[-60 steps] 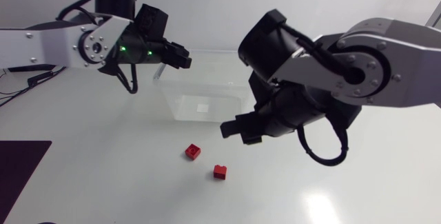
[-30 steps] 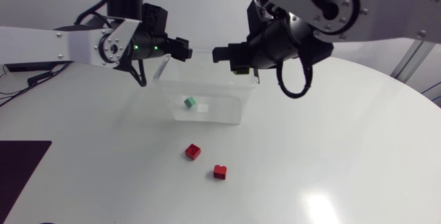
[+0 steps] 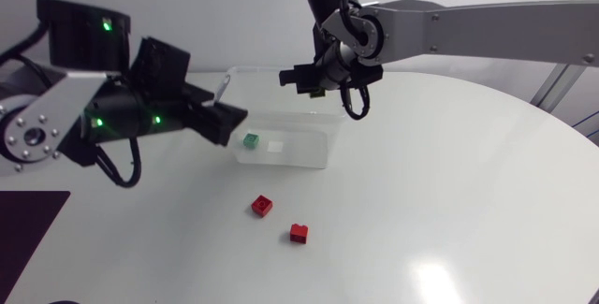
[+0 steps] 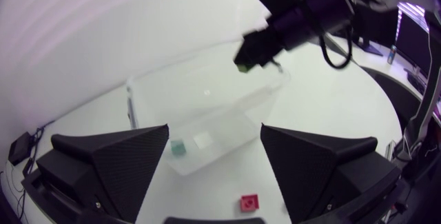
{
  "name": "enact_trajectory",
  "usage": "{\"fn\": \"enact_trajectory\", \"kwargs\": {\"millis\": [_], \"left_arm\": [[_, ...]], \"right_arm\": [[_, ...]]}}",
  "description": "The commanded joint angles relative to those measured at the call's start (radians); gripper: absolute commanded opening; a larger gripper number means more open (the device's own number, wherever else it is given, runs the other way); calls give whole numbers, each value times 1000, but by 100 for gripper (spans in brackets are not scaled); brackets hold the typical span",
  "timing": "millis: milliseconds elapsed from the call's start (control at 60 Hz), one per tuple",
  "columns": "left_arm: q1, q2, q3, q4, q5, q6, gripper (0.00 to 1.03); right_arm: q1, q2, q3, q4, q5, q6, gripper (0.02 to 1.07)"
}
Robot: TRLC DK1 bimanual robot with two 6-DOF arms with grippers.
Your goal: Place the duplo bricks in the container
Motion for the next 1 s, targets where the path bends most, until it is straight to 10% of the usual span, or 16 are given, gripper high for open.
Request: {"fn": "enact_trajectory", "kwargs": {"millis": [0, 350, 983], "left_arm": [[-28, -6, -86, -18, 24, 41, 94], [-119, 233, -89, -106, 83, 121, 93], [-124, 512, 25, -126, 89, 139, 70]], "right_arm": [[-16, 67, 57, 18, 18, -29, 85], [-16, 14, 106, -72, 16, -41, 101], [191, -484, -509, -84, -32, 48, 101]]}}
